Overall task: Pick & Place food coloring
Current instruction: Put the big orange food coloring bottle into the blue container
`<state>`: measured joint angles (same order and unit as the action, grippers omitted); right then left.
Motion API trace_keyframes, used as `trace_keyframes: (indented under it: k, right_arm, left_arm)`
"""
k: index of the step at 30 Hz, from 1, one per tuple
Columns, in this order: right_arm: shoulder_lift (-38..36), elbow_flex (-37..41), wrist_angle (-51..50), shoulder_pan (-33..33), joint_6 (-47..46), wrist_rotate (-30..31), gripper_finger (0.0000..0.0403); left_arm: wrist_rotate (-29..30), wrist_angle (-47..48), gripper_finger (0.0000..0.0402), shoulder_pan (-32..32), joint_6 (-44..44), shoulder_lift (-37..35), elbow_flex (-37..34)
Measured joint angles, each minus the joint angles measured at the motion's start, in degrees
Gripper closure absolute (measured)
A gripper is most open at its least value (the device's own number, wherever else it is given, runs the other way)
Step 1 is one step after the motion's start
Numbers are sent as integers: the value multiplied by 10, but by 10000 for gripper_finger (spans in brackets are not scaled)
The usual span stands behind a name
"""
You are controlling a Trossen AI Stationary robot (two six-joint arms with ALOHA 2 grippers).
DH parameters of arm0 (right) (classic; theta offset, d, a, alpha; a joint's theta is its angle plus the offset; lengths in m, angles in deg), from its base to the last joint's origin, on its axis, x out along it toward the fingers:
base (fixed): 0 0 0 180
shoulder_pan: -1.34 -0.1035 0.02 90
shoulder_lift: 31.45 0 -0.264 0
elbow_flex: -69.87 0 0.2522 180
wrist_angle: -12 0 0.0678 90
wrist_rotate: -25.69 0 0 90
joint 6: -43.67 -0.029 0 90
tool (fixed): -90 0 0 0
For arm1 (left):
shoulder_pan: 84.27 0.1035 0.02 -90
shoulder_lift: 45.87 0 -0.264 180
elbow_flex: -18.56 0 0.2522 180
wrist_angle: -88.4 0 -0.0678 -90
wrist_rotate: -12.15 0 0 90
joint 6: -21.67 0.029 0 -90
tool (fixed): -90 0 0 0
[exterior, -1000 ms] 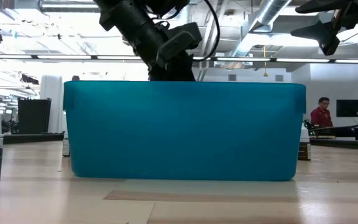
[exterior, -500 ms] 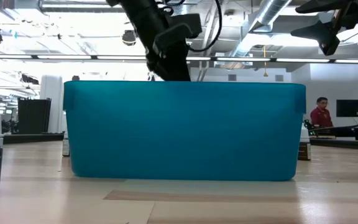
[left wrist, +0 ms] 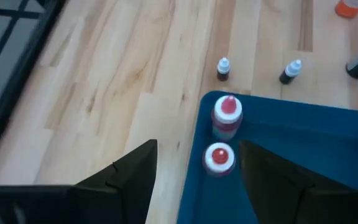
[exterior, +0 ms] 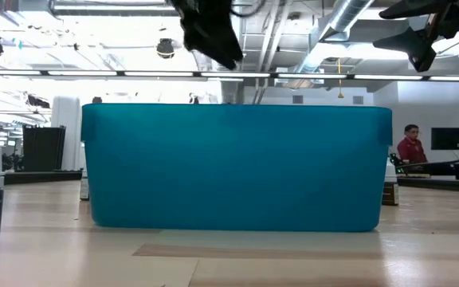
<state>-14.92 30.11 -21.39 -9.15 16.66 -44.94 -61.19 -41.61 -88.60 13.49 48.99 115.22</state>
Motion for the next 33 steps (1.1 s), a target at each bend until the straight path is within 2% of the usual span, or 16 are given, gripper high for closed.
trace_keyframes:
  k: [10,17,21,24,33]
  right_arm:
    - [0,0,0,0,-12,0,168]
    - [0,0,-1,0,-48,-8,168]
    - [0,0,0,0,-58,-60,168]
    - [0,0,0,0,-66,-87,168]
    - [0,0,40,-17,-66,-121,168]
  left_arm:
    - [5,139,188,0,-72,-133,1]
    - [6,153,188,-1,-96,-196,-39]
    - [5,146,188,-2,-122,-231,-89]
    - [-4,104,188,-6,-135,-261,-139]
    - [-27,-9,188,-31,-217,-349,-292]
